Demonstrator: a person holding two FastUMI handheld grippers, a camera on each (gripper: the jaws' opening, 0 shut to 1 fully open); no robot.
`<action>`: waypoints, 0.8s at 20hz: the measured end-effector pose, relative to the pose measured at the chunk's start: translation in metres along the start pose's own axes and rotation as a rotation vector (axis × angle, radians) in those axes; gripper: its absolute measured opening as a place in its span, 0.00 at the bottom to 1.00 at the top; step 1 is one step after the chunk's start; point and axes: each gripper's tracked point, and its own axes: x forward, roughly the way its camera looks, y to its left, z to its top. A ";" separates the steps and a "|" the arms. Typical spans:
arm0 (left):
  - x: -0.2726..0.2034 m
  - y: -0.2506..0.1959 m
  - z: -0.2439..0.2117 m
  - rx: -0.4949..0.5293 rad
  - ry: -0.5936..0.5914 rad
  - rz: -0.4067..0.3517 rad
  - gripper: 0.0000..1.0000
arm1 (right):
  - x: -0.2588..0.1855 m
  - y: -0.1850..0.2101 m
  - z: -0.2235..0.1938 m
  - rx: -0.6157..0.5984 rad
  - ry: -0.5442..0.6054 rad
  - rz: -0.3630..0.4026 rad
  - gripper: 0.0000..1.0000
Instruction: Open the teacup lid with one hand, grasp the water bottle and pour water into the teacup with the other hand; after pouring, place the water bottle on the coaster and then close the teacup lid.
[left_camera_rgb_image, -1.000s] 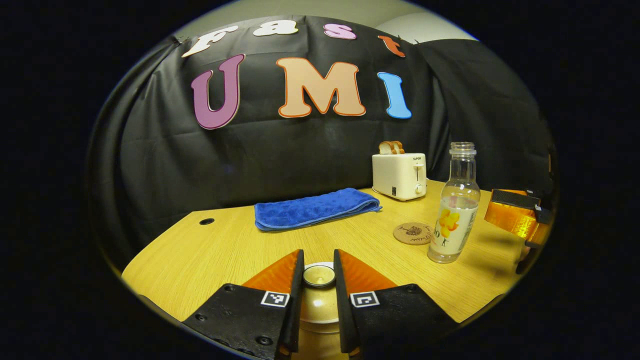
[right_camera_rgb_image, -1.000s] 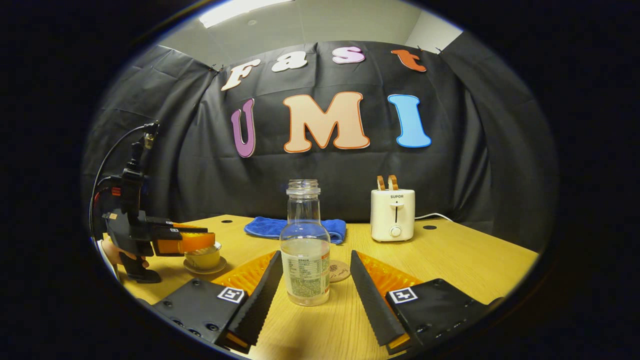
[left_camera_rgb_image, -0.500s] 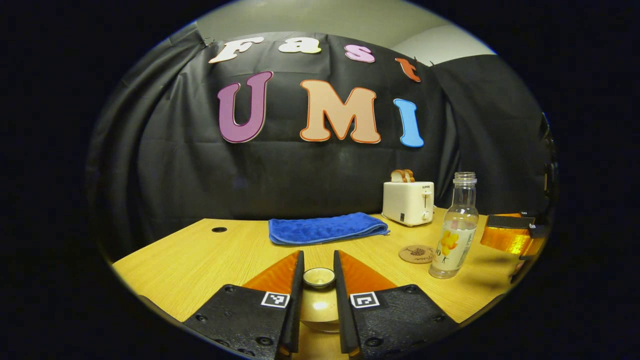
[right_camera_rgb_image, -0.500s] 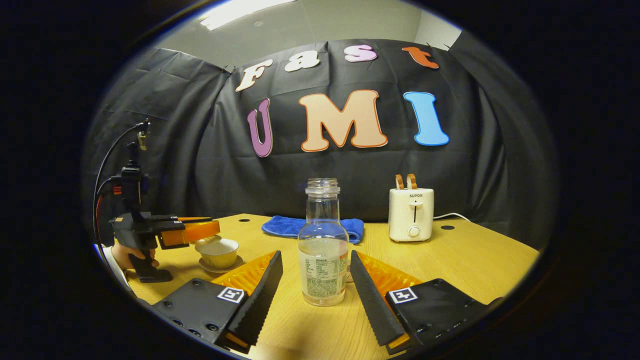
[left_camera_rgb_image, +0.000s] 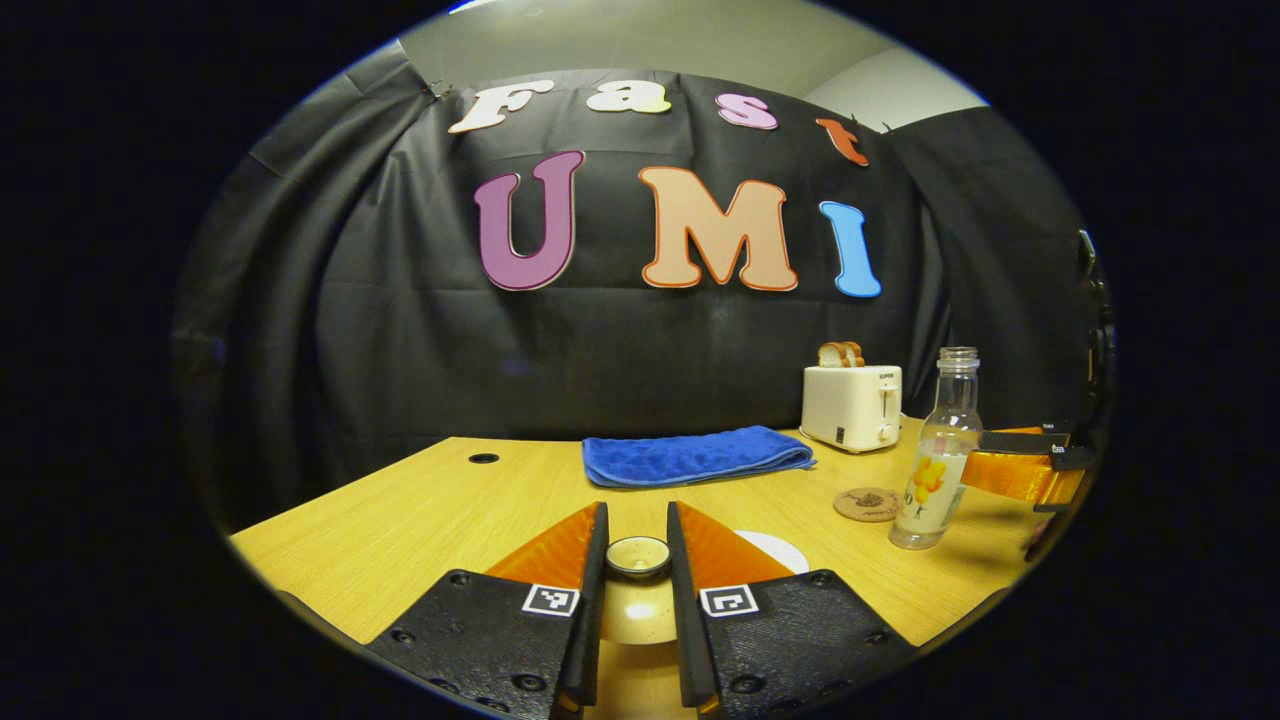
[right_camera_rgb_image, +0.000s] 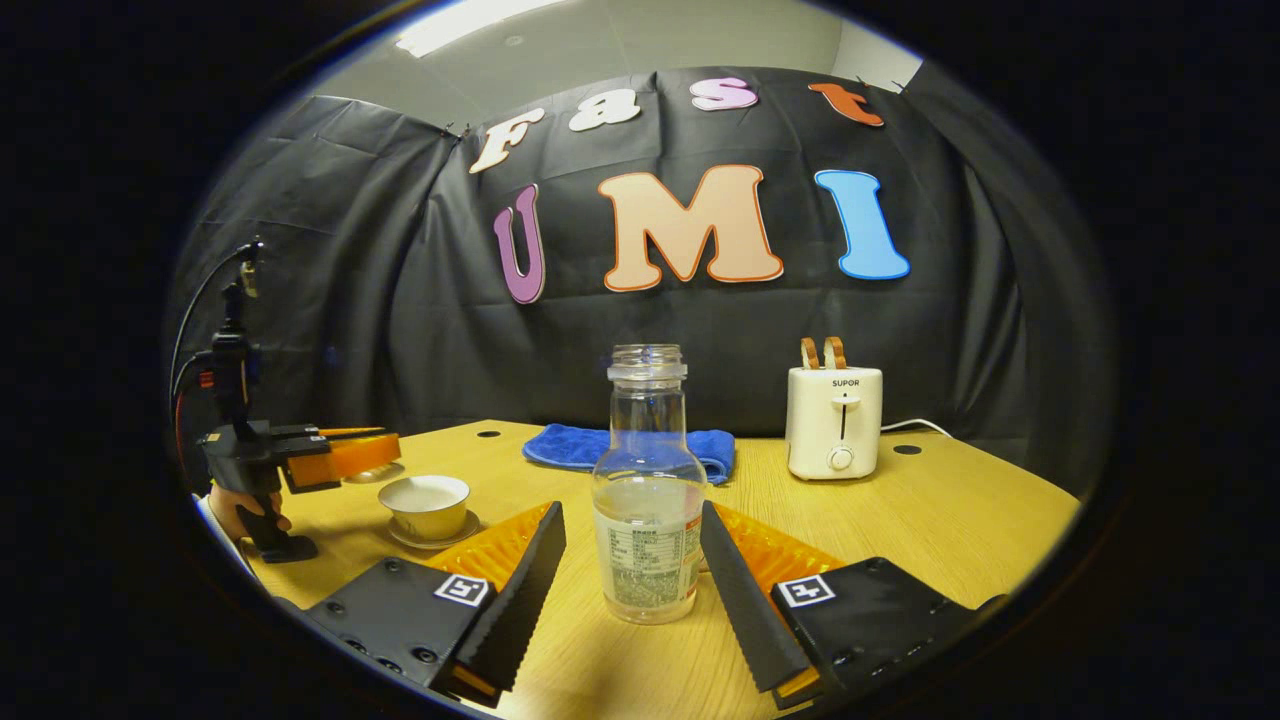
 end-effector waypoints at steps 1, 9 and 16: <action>-0.001 0.002 0.000 0.002 -0.002 0.004 0.29 | 0.004 -0.002 -0.002 0.000 0.010 -0.010 0.92; -0.005 0.022 -0.002 0.001 0.002 0.034 0.29 | 0.038 -0.003 -0.020 -0.004 0.122 -0.044 0.88; -0.007 0.055 -0.003 0.000 0.002 0.099 0.29 | 0.050 0.004 -0.025 -0.027 0.173 -0.037 0.80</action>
